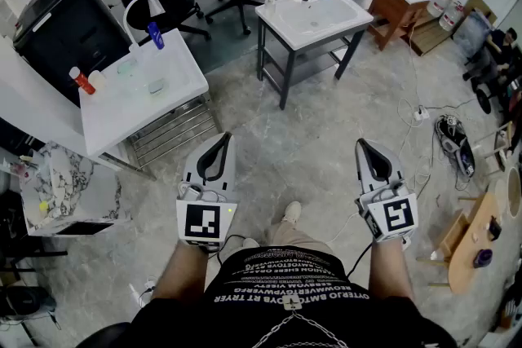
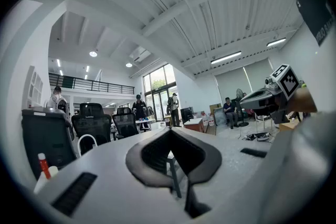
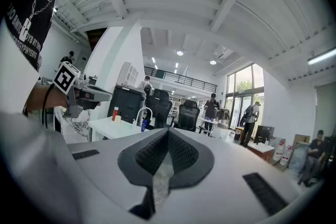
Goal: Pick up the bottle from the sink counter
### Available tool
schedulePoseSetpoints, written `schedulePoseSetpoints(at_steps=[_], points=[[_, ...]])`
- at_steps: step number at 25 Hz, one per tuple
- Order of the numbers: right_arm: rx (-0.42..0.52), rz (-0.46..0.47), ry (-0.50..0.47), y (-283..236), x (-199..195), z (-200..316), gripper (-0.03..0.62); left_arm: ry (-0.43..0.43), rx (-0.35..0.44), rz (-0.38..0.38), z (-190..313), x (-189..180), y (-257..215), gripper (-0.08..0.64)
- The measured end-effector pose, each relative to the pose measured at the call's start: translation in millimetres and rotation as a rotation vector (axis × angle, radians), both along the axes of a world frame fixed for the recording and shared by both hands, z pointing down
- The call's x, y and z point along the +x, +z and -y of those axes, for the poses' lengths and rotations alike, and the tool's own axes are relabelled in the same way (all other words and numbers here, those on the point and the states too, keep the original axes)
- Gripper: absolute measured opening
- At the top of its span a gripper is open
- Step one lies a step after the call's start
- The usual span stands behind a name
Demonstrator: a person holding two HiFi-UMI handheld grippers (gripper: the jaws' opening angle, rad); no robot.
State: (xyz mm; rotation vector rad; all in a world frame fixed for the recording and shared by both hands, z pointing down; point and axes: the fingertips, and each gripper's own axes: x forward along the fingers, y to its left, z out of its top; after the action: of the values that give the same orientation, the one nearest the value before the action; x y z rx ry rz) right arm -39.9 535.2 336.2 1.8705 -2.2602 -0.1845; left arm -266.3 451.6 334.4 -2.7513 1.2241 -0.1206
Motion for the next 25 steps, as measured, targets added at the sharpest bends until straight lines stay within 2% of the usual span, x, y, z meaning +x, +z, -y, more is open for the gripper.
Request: schedulePoseSetpoints(at_steps=[3, 7, 13, 16, 21, 25], points=[[0.0, 0.01, -0.01, 2.9, 14.2, 17.6, -0.003, -0.004, -0.001, -0.004, 16.9, 15.7, 3.3, 0.002], [0.02, 0.005, -0.072, 6.3, 26.3, 42.0, -0.003, -0.017, 0.032, 0.005, 40.5, 37.4, 3.5, 0.002], [0.018, -0.001, -0.146, 16.6, 46.2, 88.1, -0.003, -0.031, 0.029, 0.018, 86.5, 78.3, 9.6, 0.002], [0.012, 0.004, -0.161, 19.0, 68.6, 106.8, -0.003, -0.025, 0.035, 0.016, 105.5, 107.3, 6.6, 0.002], [0.024, 0.077, -0.163, 14.3, 112.0, 127.1, -0.003, -0.04, 0.012, 0.012, 125.6, 150.6, 3.8, 0.002], [0.026, 0.056, -0.189, 14.9, 142.8, 141.9, -0.003, -0.071, 0.026, 0.01, 137.8, 174.8, -0.5, 0.002]])
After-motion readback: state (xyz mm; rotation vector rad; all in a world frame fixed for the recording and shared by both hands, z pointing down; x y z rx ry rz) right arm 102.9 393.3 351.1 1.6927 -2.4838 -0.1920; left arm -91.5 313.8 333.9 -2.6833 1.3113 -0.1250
